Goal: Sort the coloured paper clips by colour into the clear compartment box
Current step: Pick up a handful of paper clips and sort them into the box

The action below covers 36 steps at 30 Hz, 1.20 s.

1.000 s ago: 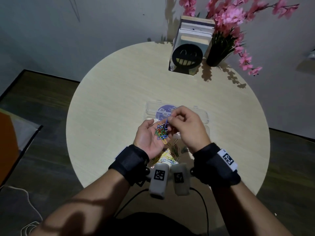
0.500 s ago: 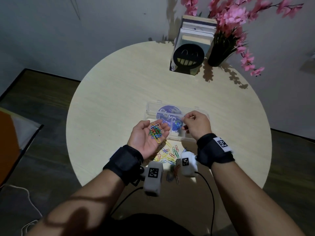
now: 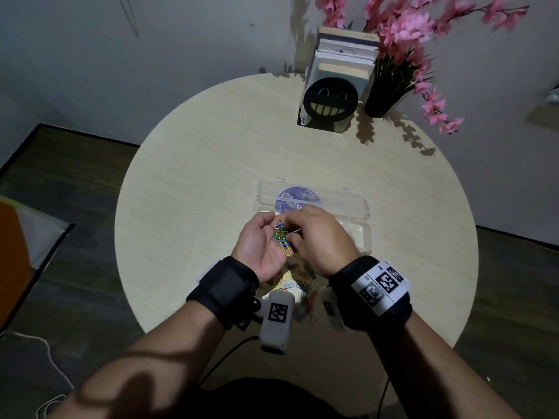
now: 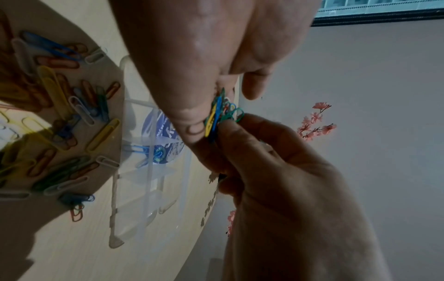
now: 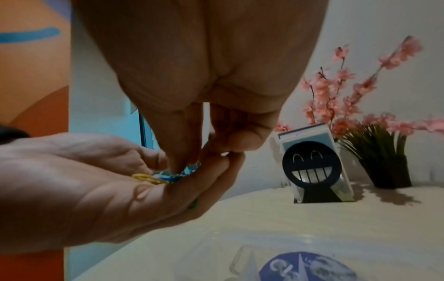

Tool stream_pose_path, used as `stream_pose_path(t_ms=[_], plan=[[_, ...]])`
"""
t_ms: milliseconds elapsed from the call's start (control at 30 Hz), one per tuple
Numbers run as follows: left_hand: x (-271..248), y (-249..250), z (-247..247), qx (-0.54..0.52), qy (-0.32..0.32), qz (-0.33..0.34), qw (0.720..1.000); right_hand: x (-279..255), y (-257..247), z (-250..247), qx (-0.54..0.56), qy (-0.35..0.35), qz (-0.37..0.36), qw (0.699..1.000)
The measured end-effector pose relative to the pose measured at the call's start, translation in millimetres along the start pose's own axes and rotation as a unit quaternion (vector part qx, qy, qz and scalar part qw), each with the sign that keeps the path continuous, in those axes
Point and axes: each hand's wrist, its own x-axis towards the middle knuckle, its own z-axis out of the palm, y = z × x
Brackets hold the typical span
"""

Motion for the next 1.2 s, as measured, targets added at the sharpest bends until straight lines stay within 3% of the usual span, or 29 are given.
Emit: stream_pose_path(t_ms=[167, 333, 533, 700, 900, 1067, 1200], plan=[[-3, -3, 1, 0.01, 0.024, -0.006, 1.0, -3, 4, -5, 0.08, 0.029, 0.018, 0.996], [-4, -8, 4, 0.018, 0.026, -0.021, 0.999, -2, 2, 3, 0.025, 0.009, -0.005, 1.0], [-7, -4, 6, 0.032, 0.005, -0.017, 0.999, -3, 10, -15, 0.128, 0.035, 0.036, 0.99], [-7, -4, 5, 0.04, 0.017, -0.026, 0.999, -4, 22, -23, 0.277, 0.088, 0.063, 0.955], [-8, -2, 3, 0.018, 0.014, -0.016, 1.0, -3, 25, -13, 0.402, 0.099, 0.103, 0.904], [-12, 15, -17, -0.019, 0.04, 0.021, 0.999, 19, 41, 0, 0.315, 0.153, 0.171, 0.921], [-16, 26, -29, -0.026, 0.063, 0.048, 0.997, 45, 38, 17, 0.243, 0.138, 0.204, 0.938]])
